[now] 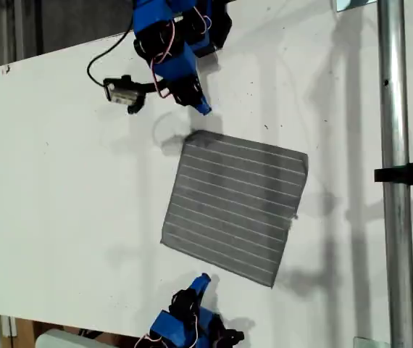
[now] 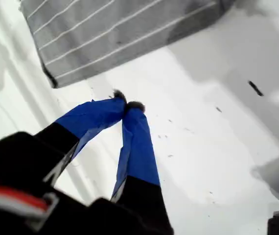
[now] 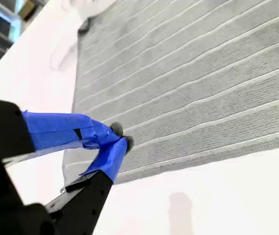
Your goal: Grasp corners of a towel and fold twice.
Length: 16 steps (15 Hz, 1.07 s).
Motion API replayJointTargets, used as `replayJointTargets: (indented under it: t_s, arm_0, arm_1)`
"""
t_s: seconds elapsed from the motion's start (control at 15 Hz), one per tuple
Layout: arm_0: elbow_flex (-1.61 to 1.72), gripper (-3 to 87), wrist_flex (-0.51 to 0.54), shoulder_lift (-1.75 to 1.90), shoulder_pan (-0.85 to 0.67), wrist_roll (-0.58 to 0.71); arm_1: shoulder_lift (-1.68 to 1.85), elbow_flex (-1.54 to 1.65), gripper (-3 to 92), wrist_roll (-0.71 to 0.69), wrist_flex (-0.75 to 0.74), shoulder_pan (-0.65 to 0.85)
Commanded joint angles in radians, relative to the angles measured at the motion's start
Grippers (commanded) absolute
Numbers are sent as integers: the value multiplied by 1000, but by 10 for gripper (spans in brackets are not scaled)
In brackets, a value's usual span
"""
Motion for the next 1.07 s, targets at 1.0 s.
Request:
replayJointTargets:
  t_s: [1.0]
  arm_0:
    - [-87, -29, 44, 2, 132, -51]
  arm_1:
    - [-1331, -1054, -3, -23, -443, -356]
